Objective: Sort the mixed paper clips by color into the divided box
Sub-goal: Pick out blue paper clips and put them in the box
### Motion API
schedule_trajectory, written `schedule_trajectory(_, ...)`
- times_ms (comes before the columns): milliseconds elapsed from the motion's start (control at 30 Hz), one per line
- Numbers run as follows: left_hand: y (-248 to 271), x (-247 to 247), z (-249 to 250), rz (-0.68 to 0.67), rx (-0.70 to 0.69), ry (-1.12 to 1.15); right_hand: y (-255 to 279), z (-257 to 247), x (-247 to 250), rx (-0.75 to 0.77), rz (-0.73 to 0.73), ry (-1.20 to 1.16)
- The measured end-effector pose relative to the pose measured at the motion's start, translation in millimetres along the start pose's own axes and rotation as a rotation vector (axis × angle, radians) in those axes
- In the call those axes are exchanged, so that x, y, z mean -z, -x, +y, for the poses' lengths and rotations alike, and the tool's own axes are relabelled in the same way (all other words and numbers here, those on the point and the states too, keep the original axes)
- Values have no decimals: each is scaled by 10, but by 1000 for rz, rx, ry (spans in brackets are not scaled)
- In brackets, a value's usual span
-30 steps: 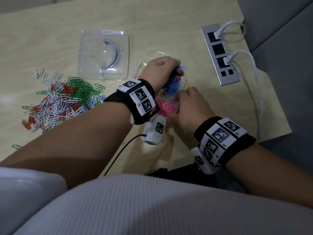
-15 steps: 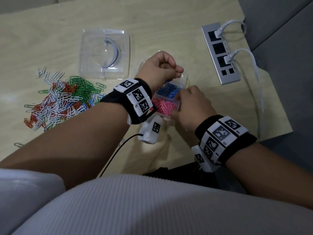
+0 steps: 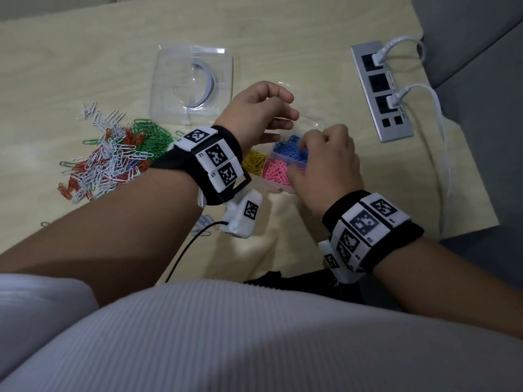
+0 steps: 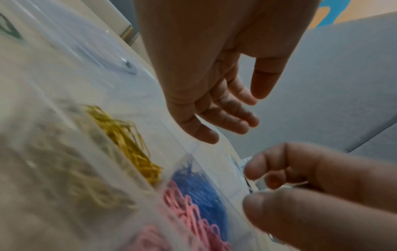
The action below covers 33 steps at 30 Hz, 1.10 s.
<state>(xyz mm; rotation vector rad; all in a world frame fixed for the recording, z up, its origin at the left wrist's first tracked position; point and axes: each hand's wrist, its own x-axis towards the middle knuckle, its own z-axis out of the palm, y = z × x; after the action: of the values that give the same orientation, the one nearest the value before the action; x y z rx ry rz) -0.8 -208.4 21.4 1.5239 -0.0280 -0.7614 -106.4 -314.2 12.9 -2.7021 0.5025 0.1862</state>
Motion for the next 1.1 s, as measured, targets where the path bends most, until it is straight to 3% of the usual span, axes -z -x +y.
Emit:
schedule_trajectory(33,43,79,2,10,4,-13,10,-70,-4,66,-11,-67)
schedule_trajectory(100,139,262,-11,34,22,-54,51,-238,-46,199,-182,-178)
schedule_trajectory(167,244,472,-50,66,56,-110,111,-397,-129,310,-409,-118)
schedule_trajectory(233,364,698,-110,102,90,-161,146,-519,-205,380,-504,28)
schedule_trajectory(333,552,1001,-208,154,125,-160,152,-682,-266,420,-473,162)
schedule_trajectory(567,874,1437,-422,212,231,-167,145,-1002,-538,396,-421,202)
schedule_trajectory(700,995,1583,-499,183,294,-195,150,-1140,-741,318,-446,216)
schedule_trajectory(933,1104,1674,-581,92,412,-127,143,-1260,-886,284,-358,224)
schedule_trajectory(1100,1068,1589,-619,56,498,-92,145,-1345,-903,230,-428,213)
